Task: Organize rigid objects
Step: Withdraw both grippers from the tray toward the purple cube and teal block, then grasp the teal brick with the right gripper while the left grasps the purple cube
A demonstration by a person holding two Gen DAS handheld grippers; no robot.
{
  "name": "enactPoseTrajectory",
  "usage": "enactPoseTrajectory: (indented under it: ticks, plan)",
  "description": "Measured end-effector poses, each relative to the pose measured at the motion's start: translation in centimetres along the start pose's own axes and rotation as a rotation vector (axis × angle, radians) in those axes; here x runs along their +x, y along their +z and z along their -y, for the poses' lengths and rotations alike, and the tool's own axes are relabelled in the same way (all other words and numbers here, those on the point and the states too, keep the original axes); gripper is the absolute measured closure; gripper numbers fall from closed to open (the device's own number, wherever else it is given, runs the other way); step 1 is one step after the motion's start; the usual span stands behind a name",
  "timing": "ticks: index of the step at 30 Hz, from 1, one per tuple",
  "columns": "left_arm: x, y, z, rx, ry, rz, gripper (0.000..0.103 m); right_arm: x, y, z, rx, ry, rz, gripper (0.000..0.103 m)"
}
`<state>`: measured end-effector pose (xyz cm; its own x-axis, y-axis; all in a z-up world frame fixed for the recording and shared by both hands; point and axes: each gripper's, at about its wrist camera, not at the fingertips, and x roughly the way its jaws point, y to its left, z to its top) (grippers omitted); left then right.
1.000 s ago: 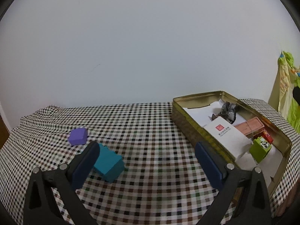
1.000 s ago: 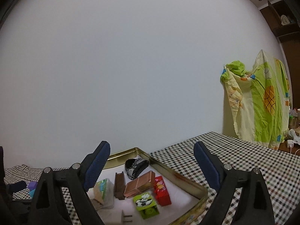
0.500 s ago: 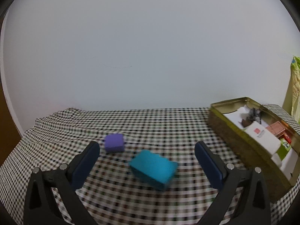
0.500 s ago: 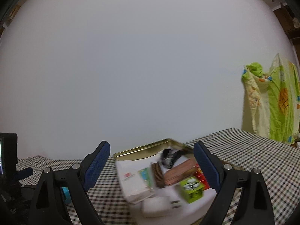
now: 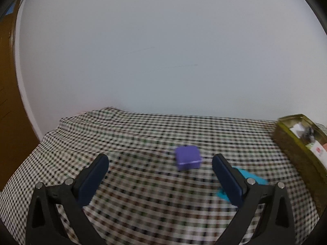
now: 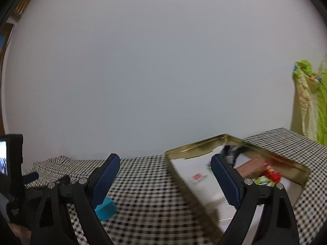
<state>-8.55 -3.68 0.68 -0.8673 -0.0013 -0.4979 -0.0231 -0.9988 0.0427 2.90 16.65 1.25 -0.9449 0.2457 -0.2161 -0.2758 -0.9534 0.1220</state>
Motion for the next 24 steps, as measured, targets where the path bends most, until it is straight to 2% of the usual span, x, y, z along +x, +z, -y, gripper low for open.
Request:
enactPoseTrajectory:
  ticks: [7, 11, 16, 24]
  plan:
    - [1.4, 0.6, -2.6, -0.032, 0.044, -0.031, 0.001, 2.1, -0.6, -2.4, -0.034, 0.073, -0.087, 0.011]
    - [2.3, 0.8, -3.7, -0.051, 0.08, -0.068, 0.001, 3.7, -1.0, -4.3, -0.089, 0.131, -0.17, 0.011]
    - [3.3, 1.0, -5.0, -0.086, 0.112, -0.106, 0.001, 6.8, -1.8, -6.8, -0.172, 0.249, -0.35, 0.011]
    - [4.2, 1.0, -5.7, -0.118, 0.136, -0.142, 0.001, 10.4, -3.9, -8.8, -0.261, 0.328, -0.574, 0.011]
